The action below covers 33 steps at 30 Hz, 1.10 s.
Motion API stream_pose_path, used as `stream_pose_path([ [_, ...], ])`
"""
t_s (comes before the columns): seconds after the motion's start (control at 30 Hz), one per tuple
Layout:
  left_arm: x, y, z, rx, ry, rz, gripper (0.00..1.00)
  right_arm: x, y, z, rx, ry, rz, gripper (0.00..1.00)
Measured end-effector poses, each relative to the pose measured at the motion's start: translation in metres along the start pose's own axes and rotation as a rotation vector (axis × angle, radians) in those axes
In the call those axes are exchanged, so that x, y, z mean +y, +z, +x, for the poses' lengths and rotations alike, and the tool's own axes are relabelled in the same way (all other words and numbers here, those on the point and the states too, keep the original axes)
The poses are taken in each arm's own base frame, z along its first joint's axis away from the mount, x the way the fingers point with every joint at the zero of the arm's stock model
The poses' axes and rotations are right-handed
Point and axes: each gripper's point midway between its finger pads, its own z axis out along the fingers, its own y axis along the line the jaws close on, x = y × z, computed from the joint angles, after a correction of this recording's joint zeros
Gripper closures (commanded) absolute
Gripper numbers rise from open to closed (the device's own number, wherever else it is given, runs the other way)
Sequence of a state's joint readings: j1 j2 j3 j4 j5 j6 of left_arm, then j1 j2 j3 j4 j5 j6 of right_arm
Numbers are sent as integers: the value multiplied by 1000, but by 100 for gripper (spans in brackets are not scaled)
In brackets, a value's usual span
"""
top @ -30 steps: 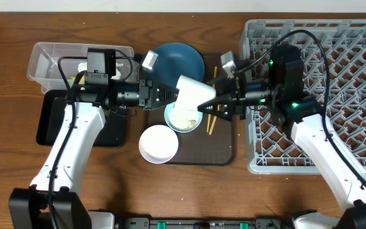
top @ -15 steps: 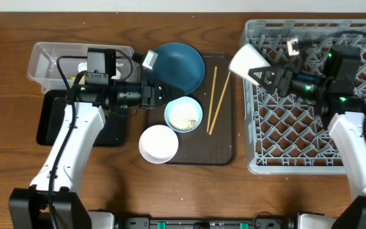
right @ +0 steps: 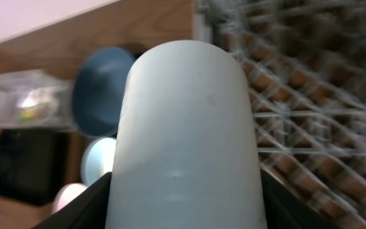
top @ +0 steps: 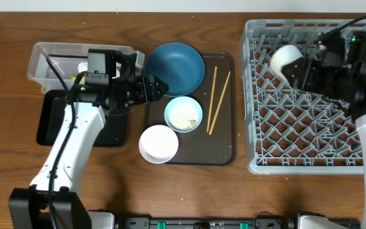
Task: Sort waste into correct bins and load items into the dishwasher rack
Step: 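Lower the white cup into the dish rack with the right gripper and release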
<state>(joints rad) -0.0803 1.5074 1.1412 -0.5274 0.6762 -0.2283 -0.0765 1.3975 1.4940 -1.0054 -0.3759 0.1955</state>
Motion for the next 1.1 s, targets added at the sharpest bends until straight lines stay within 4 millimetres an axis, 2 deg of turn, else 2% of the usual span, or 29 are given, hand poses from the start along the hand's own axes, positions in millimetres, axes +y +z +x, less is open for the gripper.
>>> stream_pose_path([
  [0.13,18,-1,-1,-13,-11,-101,28,-12,-14,7,26,-8,142,53],
  [0.23,35,-3,1,-19,-23,-200,27,-23,-17,16,61,-1,209,55],
  [0.47,67,-13,0,-39,-34,-387,27,-44,-5,55,264,42,300,55],
  [0.67,74,-16,-2,-52,-33,-435,27,-32,12,100,514,-4,279,50],
  [0.73,75,-17,-2,-54,-33,-442,27,-27,17,108,559,-25,274,50],
  [0.9,77,-18,0,-49,-35,-452,27,-26,32,116,618,-63,284,50],
  [1.1,78,-18,2,-42,-39,-455,27,-43,50,125,705,-67,344,50],
])
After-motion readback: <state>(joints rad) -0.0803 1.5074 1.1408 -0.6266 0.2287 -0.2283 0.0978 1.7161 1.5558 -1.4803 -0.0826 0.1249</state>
